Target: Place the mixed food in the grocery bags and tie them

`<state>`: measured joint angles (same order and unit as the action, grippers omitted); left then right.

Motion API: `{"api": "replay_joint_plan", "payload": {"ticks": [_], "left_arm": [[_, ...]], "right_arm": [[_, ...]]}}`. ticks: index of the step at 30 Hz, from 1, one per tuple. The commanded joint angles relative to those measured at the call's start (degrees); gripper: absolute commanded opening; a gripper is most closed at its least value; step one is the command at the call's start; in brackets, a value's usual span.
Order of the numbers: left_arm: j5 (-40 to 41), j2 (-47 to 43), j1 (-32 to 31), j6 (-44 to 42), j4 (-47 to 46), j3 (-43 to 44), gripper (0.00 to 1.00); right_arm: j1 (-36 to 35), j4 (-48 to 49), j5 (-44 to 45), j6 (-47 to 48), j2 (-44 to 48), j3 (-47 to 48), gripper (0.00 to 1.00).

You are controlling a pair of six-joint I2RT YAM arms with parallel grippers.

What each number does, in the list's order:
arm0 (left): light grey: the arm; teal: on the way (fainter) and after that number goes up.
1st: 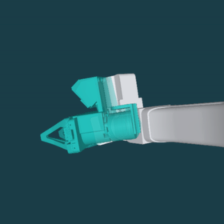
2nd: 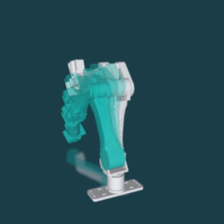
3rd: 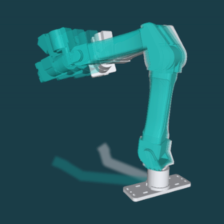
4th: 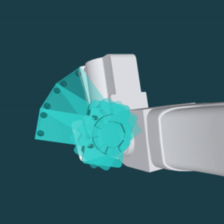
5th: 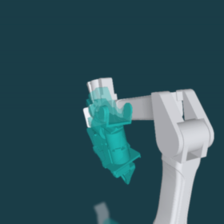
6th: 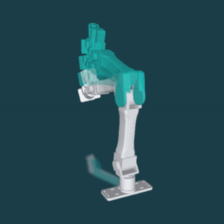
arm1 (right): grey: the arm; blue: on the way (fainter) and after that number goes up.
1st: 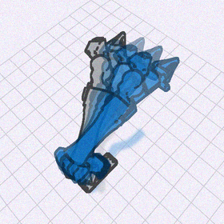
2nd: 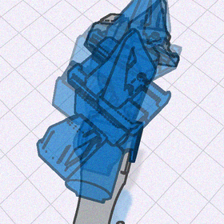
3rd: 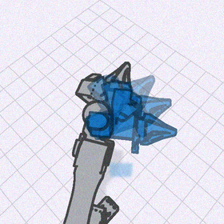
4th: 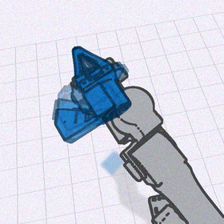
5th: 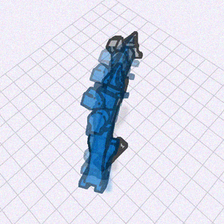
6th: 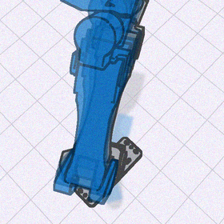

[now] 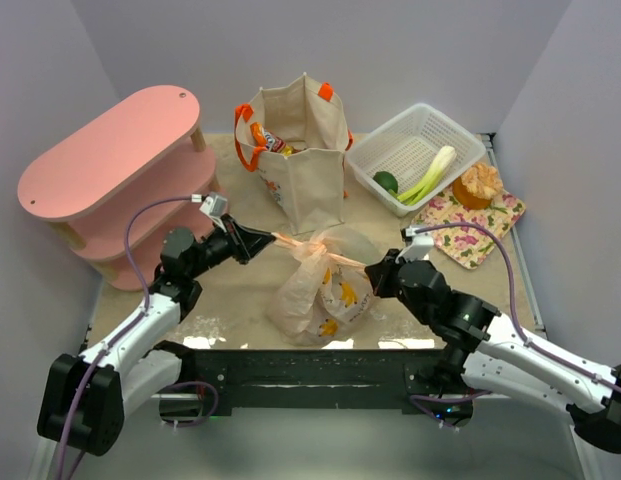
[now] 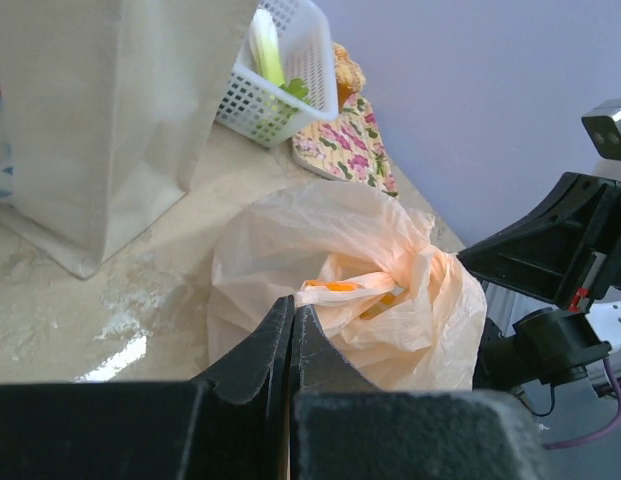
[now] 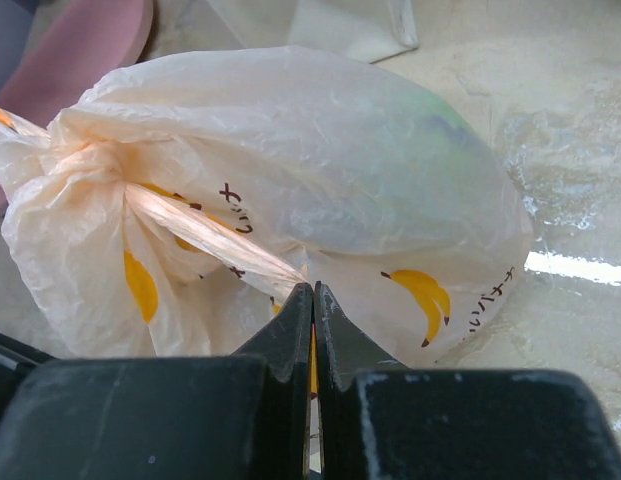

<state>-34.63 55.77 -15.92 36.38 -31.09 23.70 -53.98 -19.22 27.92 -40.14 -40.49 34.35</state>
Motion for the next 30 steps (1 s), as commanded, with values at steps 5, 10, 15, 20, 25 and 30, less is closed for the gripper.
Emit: {"api": "replay_joint_plan", "payload": {"ticks": [5,10,15,20,25,30], "left_arm": [[-4.92,2.76,0.73,1.41,-15.91,-1.90,0.00],[-5.36,3.29,-2.71,-0.96,-16.20,-1.47,0.00],[-5.44,2.50,-3.33,-2.01,-14.17,-0.50,0.00],[-5.88,3.03,-3.33,-2.19,-13.73,0.55,0.00],[-6.32,3.47,-3.33,-2.28,-12.33,1.78,0.00],[-6.41,3.38,-3.33,-2.98,-11.18,2.40,0.00]], "right_arm": [[0.89,-3.87,-4.36,-0.88,3.05,4.23,0.00],[0.89,-4.24,-7.70,-5.21,4.01,6.25,0.53],[0.89,-1.08,-10.43,7.77,3.84,6.35,0.84],[0.89,-3.44,-13.42,19.64,-7.57,9.76,0.63],[0.89,-4.25,-13.95,27.91,-16.28,14.08,0.59],[0.89,-2.40,-13.69,32.40,-18.66,14.26,0.63]]}}
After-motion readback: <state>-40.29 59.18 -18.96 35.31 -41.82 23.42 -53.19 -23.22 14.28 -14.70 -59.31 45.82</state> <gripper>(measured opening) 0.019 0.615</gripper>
